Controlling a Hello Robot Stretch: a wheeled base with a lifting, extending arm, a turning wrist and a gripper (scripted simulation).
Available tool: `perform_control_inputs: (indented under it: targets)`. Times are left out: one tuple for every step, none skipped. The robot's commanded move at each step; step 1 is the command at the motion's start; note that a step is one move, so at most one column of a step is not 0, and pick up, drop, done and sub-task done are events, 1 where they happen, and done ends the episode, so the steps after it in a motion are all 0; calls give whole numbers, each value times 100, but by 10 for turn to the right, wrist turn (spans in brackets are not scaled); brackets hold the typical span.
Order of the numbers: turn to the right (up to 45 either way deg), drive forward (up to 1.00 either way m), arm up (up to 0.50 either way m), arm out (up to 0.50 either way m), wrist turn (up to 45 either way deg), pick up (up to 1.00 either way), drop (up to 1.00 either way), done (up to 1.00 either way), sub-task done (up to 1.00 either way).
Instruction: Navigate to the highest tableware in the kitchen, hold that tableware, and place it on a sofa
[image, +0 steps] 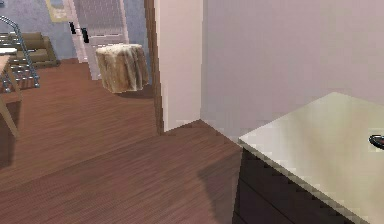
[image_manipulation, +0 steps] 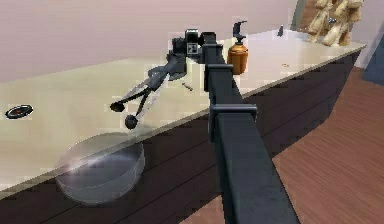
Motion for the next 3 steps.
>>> perform_control_inputs:
  targets:
    - [0, 0, 0, -48, 0, 0, 0, 0, 0]
    - [-330, 0, 0, 0, 0, 0, 0, 0, 0]
    - [0, 100, 0, 0, 0, 0, 0, 0, 0]
